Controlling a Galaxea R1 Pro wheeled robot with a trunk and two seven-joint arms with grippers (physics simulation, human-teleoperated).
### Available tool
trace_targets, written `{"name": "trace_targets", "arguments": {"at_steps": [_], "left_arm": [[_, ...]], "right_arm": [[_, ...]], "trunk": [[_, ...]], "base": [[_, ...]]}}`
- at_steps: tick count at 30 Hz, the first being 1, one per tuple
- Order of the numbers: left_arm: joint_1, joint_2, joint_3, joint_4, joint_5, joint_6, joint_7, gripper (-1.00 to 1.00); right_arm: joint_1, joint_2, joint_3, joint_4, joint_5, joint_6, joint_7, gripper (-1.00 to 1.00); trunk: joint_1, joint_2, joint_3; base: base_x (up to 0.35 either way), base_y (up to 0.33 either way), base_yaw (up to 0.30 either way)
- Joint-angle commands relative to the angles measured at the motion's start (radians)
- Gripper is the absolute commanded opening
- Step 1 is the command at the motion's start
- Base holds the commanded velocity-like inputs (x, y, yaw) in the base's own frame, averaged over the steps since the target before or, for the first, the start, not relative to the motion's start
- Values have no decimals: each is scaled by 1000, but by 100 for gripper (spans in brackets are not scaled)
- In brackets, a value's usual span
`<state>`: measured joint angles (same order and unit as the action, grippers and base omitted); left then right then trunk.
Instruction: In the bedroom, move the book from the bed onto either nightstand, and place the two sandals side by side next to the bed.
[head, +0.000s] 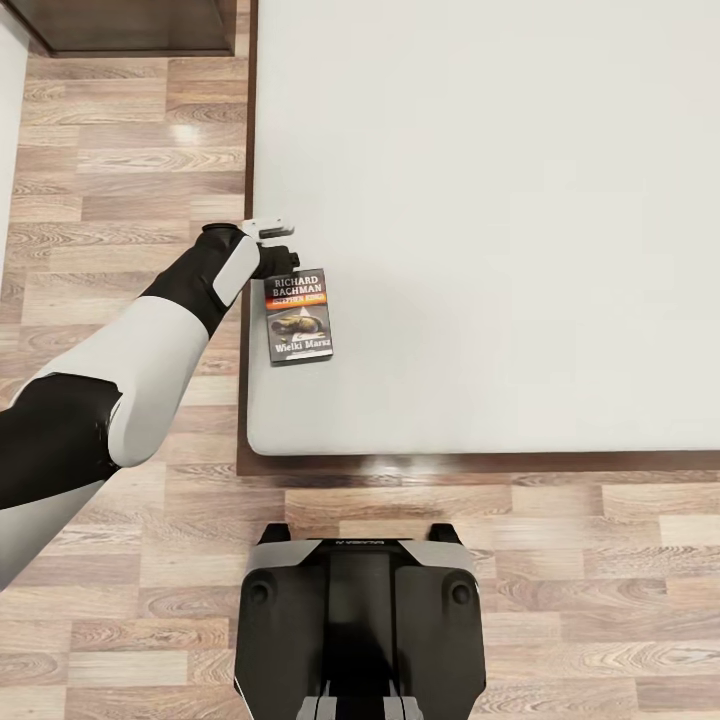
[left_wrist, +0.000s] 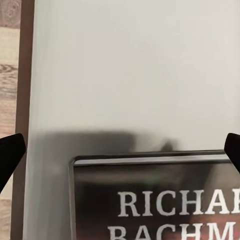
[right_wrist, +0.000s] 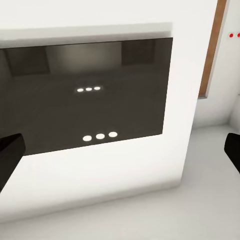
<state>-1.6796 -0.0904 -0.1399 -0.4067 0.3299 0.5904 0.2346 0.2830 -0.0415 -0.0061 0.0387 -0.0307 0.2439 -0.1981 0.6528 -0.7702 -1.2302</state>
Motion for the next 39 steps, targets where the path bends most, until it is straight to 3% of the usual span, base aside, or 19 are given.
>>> {"name": "trace_targets", "arguments": {"at_steps": [1, 6, 15, 32, 39], "left_arm": [[0, 1, -7, -1, 11, 3, 8, 100], [0, 1, -7, -1, 11, 3, 7, 100], [0, 1, -7, -1, 11, 3, 8, 100], [0, 1, -7, -1, 11, 3, 8, 100], [0, 1, -7, -1, 11, 3, 7, 100]], "right_arm": [[1, 0, 0, -1, -3, 3, -3, 100], [1, 0, -1, -1, -3, 3, -2, 100], [0, 0, -1, -1, -3, 3, -3, 100], [-1, 0, -1, -2, -2, 3, -2, 100], [-1, 0, -1, -2, -2, 3, -2, 100]], "trunk": [[0, -1, 0], [0, -1, 0], [35, -64, -29], [35, -64, -29], [62, -113, -51]], "base": [[0, 0, 0], [0, 0, 0], [0, 0, 0], [0, 0, 0], [0, 0, 0]]}}
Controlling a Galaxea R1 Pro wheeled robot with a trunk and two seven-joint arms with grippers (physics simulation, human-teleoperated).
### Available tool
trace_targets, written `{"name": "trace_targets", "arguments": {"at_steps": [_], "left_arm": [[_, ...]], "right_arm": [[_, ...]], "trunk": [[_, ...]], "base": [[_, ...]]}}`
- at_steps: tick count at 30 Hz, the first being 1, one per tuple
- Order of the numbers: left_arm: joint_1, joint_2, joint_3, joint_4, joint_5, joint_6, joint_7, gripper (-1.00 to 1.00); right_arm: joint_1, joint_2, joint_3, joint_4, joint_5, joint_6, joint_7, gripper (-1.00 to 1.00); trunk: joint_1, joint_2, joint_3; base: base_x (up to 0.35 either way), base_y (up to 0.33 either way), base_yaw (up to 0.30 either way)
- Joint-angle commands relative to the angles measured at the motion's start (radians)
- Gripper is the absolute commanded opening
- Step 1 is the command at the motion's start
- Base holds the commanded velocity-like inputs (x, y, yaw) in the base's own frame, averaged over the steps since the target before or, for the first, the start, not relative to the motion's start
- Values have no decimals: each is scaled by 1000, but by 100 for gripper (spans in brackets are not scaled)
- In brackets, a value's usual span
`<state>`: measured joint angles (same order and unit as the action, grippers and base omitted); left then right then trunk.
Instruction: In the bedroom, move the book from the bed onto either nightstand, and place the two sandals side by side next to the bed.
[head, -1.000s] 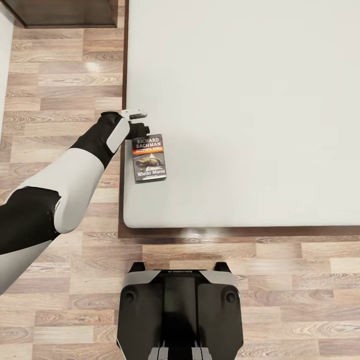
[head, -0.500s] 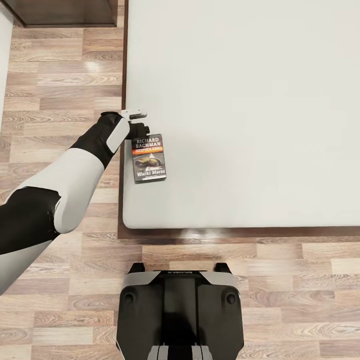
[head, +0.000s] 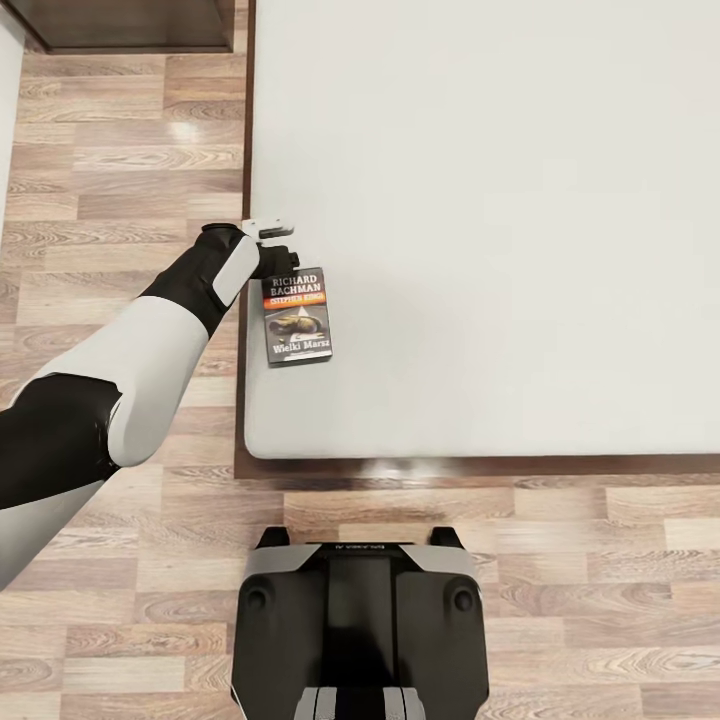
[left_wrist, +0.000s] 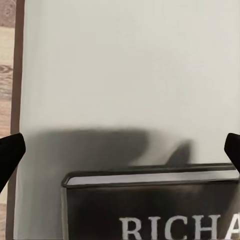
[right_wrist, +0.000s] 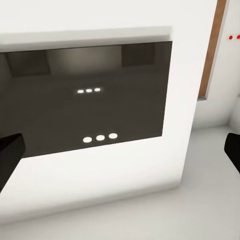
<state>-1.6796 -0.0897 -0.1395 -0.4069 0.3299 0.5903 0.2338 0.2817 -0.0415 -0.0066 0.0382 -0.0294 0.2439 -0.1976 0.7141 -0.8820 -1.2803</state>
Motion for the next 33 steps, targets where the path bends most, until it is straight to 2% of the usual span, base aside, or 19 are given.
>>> {"name": "trace_targets", "arguments": {"at_steps": [1, 3, 19, 26, 33], "left_arm": [[0, 1, -7, -1, 11, 3, 8, 100], [0, 0, -7, -1, 11, 3, 8, 100], [0, -1, -6, -1, 11, 3, 9, 100], [0, -1, -6, -1, 11, 3, 9, 100], [0, 0, -6, -1, 11, 3, 9, 100]], "right_arm": [[1, 0, 0, -1, -3, 3, -3, 100], [1, 0, 0, -1, -3, 3, -3, 100], [1, 0, 0, -1, -3, 3, -3, 100], [1, 0, 0, -1, -3, 3, -3, 100], [1, 0, 0, -1, -3, 3, -3, 100]], "trunk": [[4, -8, -4], [12, -22, -10], [12, -22, -10], [39, -71, -32], [39, -71, -32]], "base": [[0, 0, 0], [0, 0, 0], [0, 0, 0], [0, 0, 0], [0, 0, 0]]}}
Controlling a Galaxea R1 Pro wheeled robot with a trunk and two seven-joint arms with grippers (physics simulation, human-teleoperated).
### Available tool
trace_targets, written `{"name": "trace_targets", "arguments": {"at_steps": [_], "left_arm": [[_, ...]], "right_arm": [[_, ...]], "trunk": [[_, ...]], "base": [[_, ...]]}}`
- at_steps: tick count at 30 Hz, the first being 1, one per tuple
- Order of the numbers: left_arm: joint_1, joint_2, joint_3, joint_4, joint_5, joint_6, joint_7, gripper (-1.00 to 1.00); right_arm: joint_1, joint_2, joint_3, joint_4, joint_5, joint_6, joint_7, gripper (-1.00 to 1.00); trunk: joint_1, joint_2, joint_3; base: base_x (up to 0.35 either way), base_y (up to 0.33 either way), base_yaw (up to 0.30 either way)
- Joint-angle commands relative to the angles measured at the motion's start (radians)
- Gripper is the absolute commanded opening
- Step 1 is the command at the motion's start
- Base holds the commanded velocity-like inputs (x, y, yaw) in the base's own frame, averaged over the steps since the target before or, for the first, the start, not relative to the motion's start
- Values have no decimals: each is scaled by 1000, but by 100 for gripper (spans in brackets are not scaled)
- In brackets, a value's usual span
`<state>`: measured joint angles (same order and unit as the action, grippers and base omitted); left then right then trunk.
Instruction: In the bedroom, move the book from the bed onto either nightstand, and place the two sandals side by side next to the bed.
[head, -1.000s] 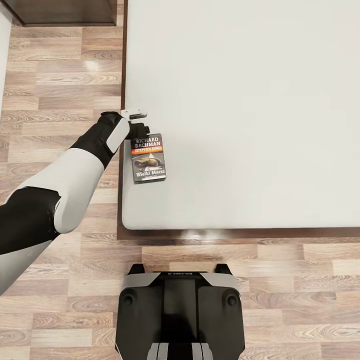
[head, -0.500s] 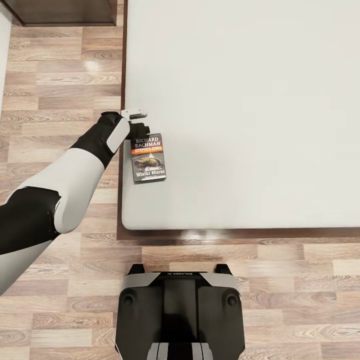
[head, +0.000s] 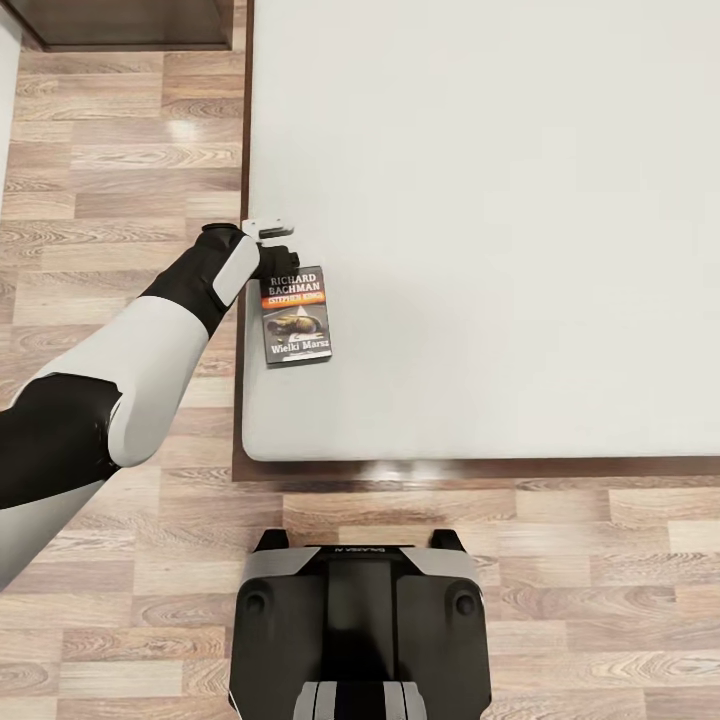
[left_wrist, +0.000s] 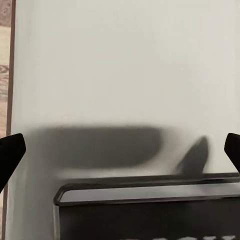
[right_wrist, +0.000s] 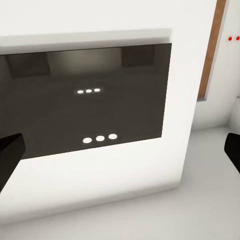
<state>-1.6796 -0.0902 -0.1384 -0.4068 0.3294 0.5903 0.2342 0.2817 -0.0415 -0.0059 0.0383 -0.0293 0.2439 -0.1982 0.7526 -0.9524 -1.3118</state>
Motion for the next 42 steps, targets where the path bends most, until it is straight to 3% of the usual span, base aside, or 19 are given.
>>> {"name": "trace_targets", "arguments": {"at_steps": [1, 42], "left_arm": [[0, 1, -7, -1, 11, 3, 8, 100], [0, 1, -9, 1, 10, 2, 8, 100]], "right_arm": [[1, 0, 0, -1, -3, 3, -3, 100], [1, 1, -1, -1, -3, 3, -3, 100]], "trunk": [[0, -1, 0], [0, -1, 0]], "base": [[0, 0, 0], [0, 0, 0]]}}
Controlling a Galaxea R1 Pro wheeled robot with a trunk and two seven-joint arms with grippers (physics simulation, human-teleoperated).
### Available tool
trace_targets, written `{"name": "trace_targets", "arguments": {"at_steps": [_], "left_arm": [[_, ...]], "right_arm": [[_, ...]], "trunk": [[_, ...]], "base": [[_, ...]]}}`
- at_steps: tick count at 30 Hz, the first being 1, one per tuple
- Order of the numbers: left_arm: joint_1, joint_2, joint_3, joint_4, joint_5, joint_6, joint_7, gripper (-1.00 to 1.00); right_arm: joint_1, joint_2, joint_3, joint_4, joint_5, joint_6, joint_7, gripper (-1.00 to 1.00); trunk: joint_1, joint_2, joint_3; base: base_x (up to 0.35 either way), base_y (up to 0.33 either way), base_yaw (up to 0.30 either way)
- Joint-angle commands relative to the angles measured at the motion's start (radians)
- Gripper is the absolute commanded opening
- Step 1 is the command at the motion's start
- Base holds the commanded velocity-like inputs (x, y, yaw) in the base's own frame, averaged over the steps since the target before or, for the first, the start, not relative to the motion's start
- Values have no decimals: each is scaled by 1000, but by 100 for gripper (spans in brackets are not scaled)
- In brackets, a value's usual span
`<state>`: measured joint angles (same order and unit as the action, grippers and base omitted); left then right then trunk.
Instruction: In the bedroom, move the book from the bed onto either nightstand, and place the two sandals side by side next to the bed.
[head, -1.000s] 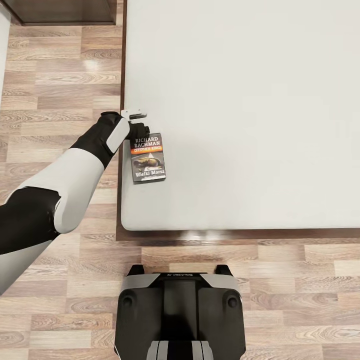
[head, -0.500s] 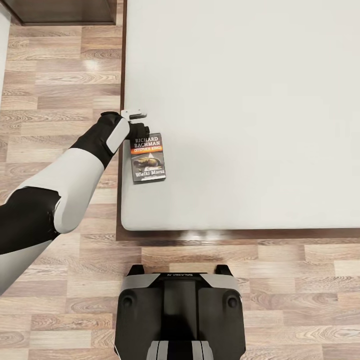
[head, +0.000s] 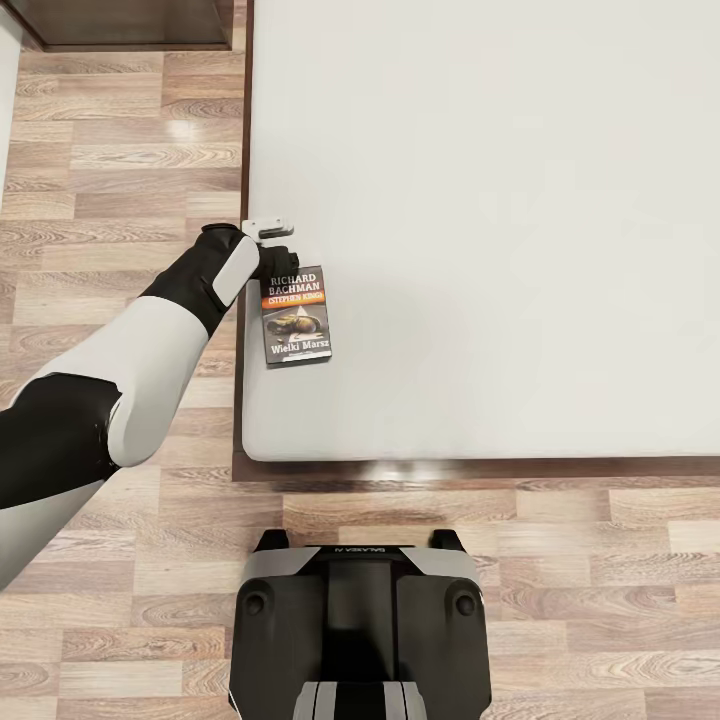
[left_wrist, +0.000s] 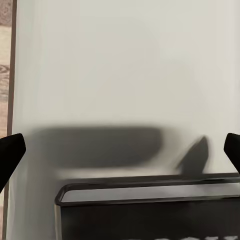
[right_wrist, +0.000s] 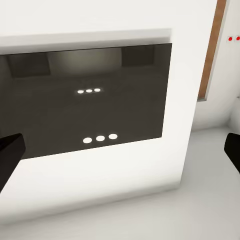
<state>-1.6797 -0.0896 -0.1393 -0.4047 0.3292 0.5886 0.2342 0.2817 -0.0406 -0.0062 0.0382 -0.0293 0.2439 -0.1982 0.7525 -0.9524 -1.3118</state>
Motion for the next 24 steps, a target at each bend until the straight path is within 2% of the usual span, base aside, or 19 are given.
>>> {"name": "trace_targets", "arguments": {"at_steps": [1, 11, 24], "left_arm": [[0, 1, -8, -1, 10, 4, 8, 100], [0, 1, -7, 0, 10, 4, 8, 100], [1, 1, -8, 1, 10, 2, 8, 100]], "right_arm": [[1, 0, -1, -1, -3, 3, -3, 100], [1, 0, -1, -2, -3, 3, -3, 100], [1, 0, 0, -2, -3, 3, -3, 100]], "trunk": [[0, -1, 0], [0, -1, 0], [0, -1, 0]], "base": [[21, 0, 0], [13, 0, 0], [-63, 0, 0]]}}
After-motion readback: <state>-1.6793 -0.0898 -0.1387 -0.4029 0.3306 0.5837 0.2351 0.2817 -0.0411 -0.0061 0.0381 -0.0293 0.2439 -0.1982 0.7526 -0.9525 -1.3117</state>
